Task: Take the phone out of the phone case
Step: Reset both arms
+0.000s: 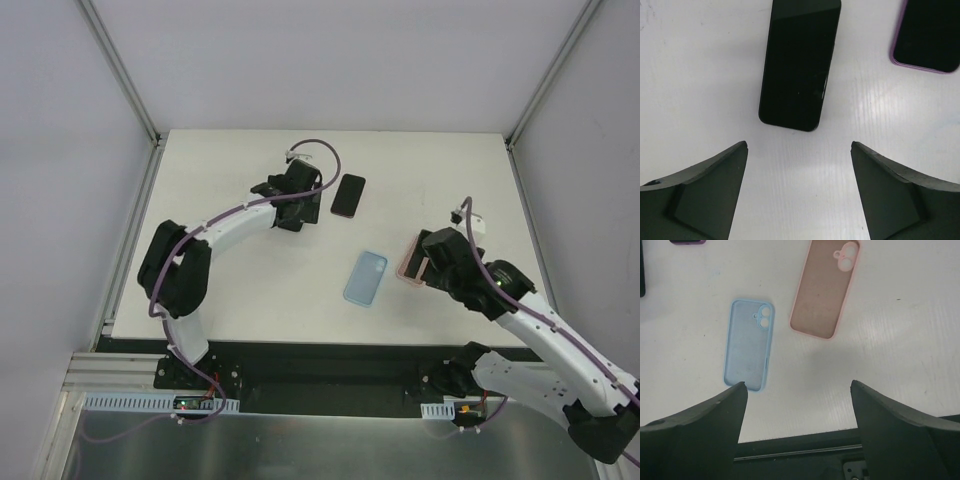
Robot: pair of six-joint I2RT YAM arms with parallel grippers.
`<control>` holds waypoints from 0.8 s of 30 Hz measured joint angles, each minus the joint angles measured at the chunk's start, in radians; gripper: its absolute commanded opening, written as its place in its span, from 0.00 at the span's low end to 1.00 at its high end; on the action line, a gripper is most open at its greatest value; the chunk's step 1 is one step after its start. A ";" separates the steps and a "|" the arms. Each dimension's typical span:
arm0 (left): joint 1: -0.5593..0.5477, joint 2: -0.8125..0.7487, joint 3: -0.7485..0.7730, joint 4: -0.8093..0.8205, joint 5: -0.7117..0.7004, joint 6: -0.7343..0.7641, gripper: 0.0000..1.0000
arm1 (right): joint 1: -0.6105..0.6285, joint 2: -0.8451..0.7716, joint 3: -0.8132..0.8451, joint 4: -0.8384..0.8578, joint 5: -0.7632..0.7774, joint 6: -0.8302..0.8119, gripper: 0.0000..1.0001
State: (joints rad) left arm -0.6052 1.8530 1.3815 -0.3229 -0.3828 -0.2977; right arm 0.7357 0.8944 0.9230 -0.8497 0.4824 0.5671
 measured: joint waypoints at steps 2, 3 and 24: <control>0.000 -0.076 -0.039 0.002 0.032 -0.003 0.83 | 0.000 -0.049 0.007 -0.041 0.032 0.000 0.86; 0.000 -0.124 -0.065 -0.001 0.045 -0.006 0.83 | 0.000 -0.076 0.009 -0.066 0.049 0.000 0.86; 0.005 -0.653 -0.464 -0.032 0.253 -0.117 0.84 | 0.000 -0.320 -0.071 -0.324 0.158 0.090 0.85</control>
State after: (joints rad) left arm -0.6003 1.1995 0.9173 -0.3550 -0.1295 -0.4152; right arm 0.7357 0.5743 0.8524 -1.1736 0.6399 0.6567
